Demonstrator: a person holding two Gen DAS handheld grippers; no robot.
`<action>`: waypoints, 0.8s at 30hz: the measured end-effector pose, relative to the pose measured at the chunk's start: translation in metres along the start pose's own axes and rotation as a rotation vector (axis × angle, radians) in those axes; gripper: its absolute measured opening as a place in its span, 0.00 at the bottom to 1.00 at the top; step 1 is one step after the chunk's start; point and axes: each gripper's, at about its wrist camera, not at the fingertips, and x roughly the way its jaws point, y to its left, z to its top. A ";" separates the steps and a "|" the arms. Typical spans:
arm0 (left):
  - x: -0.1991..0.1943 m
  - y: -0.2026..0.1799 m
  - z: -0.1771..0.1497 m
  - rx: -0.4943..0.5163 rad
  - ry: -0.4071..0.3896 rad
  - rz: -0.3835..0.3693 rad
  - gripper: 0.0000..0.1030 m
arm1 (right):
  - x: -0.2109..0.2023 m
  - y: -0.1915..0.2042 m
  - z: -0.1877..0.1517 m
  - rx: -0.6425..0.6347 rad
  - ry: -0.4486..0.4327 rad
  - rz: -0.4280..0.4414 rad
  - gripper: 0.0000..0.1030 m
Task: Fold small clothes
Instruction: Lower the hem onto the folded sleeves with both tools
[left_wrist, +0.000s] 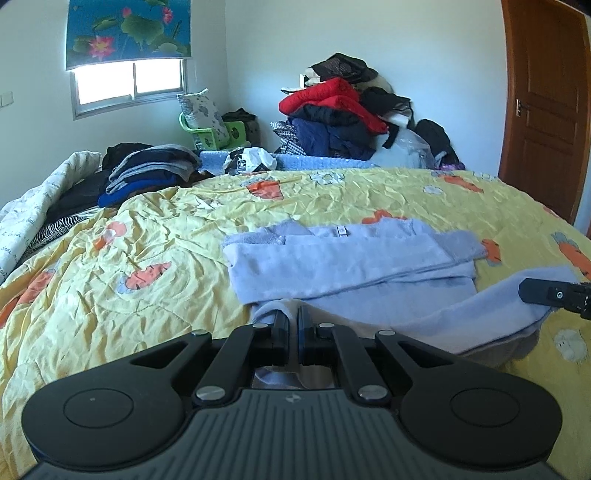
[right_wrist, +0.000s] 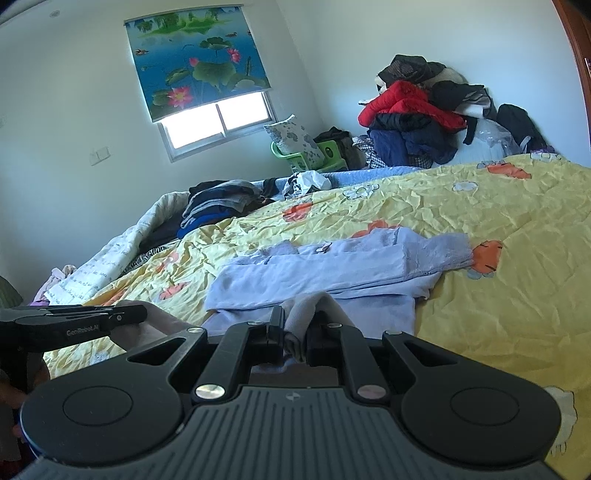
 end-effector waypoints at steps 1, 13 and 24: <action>0.003 0.000 0.002 -0.003 -0.004 0.005 0.04 | 0.003 -0.002 0.002 0.004 -0.003 -0.001 0.14; 0.051 -0.001 0.047 0.000 -0.052 0.034 0.04 | 0.050 -0.030 0.034 0.077 -0.055 -0.006 0.14; 0.117 -0.006 0.085 0.048 -0.020 0.054 0.04 | 0.119 -0.067 0.066 0.198 -0.059 -0.011 0.14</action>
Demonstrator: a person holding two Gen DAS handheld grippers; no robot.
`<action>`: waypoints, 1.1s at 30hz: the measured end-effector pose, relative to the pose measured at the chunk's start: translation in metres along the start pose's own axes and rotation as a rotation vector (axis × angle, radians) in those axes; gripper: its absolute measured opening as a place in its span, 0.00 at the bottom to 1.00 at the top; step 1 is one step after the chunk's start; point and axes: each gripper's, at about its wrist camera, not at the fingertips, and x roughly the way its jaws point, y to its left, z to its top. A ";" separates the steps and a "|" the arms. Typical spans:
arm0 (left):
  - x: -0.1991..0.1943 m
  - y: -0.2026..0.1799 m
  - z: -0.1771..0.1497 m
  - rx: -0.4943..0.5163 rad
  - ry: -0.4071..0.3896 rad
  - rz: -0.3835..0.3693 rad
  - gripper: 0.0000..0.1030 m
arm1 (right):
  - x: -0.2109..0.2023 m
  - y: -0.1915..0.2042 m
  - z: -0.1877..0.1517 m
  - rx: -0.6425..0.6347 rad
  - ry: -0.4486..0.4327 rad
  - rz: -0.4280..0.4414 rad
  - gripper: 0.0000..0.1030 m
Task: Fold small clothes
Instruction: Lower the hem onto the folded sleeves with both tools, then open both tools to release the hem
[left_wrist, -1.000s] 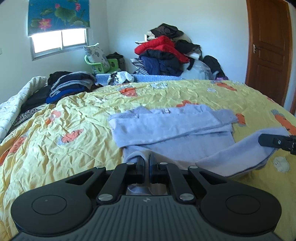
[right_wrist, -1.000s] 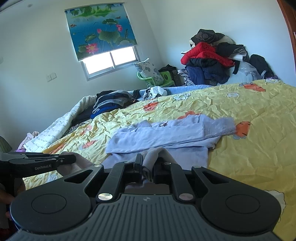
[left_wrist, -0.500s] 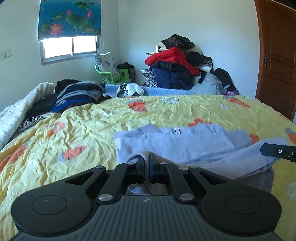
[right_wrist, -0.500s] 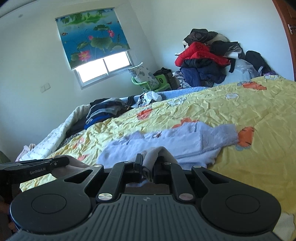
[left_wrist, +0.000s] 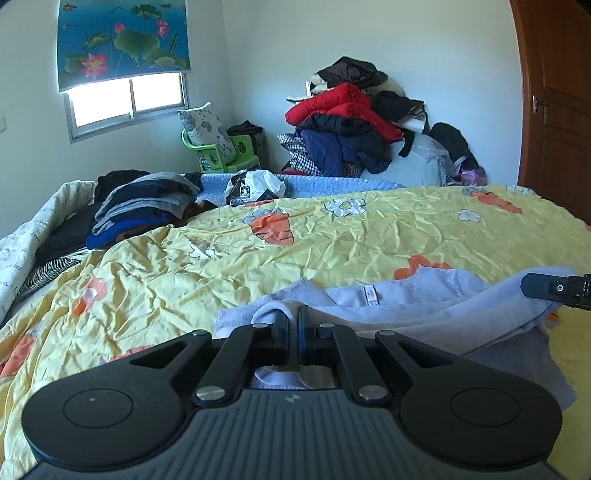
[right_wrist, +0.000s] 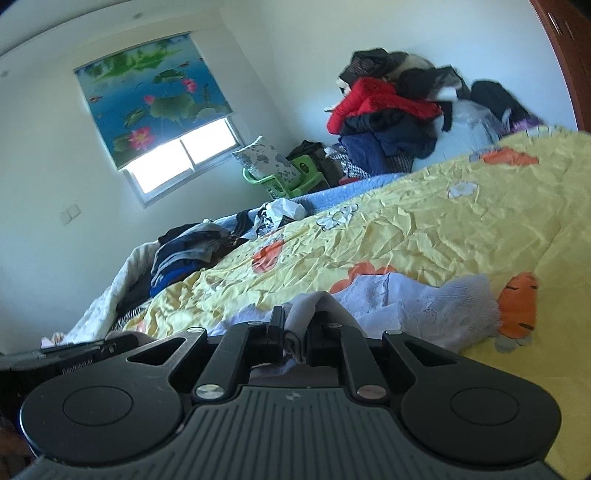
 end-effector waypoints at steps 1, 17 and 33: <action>0.006 0.000 0.002 -0.001 0.005 -0.003 0.04 | 0.007 -0.003 0.002 0.013 0.004 -0.003 0.14; 0.127 0.006 0.016 -0.029 0.186 -0.037 0.05 | 0.098 -0.043 0.018 0.141 0.100 -0.054 0.17; 0.149 0.059 0.036 -0.151 0.181 0.112 0.66 | 0.106 -0.076 0.040 0.159 0.068 -0.086 0.58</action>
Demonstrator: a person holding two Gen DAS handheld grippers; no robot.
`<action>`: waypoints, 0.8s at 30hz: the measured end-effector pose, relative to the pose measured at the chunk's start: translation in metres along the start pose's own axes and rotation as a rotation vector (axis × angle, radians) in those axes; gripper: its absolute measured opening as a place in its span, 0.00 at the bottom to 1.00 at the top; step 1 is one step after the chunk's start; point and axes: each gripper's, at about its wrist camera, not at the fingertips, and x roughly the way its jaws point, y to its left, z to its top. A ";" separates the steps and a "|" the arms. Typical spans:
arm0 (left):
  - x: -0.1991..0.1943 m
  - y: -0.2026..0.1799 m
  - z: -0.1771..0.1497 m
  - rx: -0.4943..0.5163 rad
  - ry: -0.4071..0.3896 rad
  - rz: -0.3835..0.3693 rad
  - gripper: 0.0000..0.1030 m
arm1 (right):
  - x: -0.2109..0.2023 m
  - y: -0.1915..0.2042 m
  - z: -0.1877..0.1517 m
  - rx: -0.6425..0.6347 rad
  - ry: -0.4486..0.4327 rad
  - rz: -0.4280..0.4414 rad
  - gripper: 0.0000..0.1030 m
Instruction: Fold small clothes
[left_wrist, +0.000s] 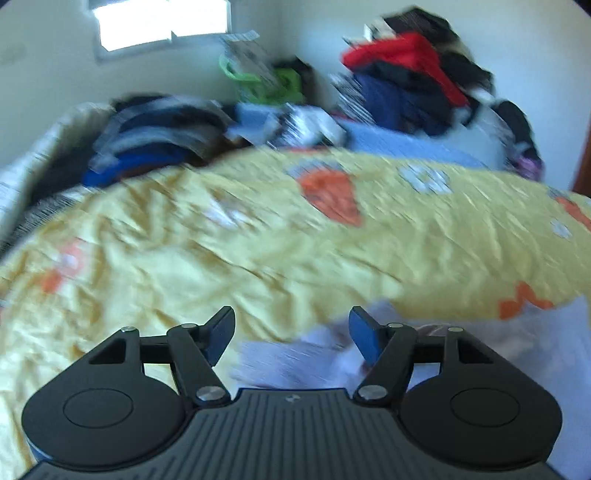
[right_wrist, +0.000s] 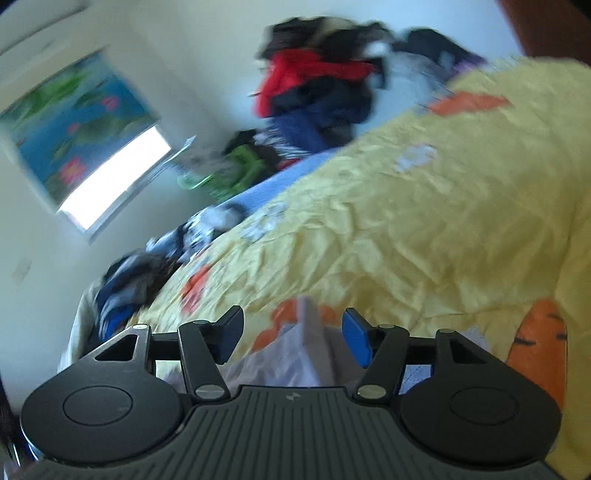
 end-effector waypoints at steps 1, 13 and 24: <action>-0.004 0.003 -0.001 0.003 -0.014 0.015 0.66 | 0.000 0.004 -0.002 -0.049 0.033 0.022 0.58; -0.021 -0.004 -0.021 0.126 0.008 -0.029 0.66 | 0.033 0.037 -0.009 -0.308 0.068 -0.191 0.60; 0.003 0.008 -0.038 0.242 -0.012 0.362 0.67 | 0.120 0.157 -0.072 -0.663 0.376 0.050 0.51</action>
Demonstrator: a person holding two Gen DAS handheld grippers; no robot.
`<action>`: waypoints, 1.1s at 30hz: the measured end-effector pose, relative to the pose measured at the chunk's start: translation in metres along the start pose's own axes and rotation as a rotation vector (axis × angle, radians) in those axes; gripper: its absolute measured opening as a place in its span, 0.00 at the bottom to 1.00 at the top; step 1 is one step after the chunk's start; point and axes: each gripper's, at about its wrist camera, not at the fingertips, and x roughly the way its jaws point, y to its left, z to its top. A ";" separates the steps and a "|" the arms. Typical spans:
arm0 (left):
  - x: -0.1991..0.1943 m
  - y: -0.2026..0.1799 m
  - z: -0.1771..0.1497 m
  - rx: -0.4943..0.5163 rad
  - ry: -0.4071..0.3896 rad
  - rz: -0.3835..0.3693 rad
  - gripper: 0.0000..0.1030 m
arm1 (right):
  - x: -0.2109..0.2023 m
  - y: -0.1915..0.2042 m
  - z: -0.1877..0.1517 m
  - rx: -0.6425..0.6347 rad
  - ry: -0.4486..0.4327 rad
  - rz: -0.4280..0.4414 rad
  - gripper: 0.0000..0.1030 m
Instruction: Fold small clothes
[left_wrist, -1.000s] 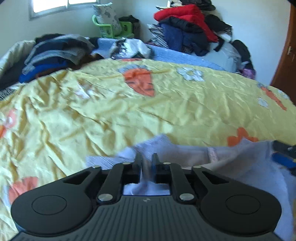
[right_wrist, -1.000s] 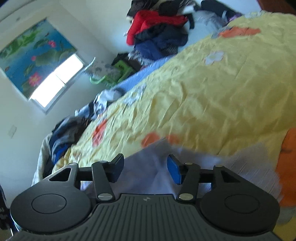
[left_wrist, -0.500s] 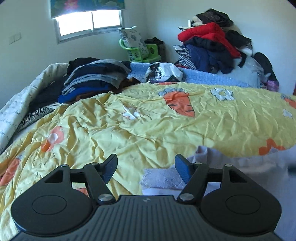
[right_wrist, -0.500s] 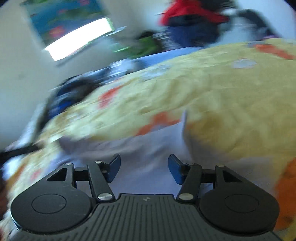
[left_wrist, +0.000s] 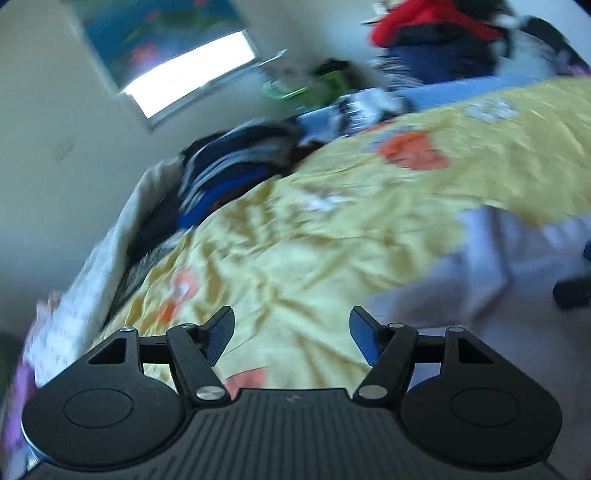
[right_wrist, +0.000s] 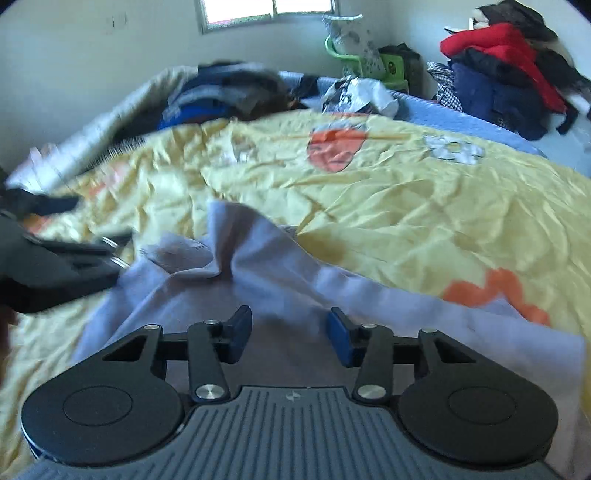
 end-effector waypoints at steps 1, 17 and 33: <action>0.000 0.010 0.000 -0.038 0.007 -0.012 0.67 | 0.008 0.007 0.002 -0.008 0.001 -0.015 0.52; -0.041 -0.022 0.006 -0.091 -0.070 -0.522 0.74 | -0.063 -0.049 0.004 0.195 -0.244 -0.108 0.63; -0.002 -0.053 0.020 -0.090 -0.038 -0.455 0.74 | -0.049 -0.064 -0.029 0.106 -0.115 -0.233 0.58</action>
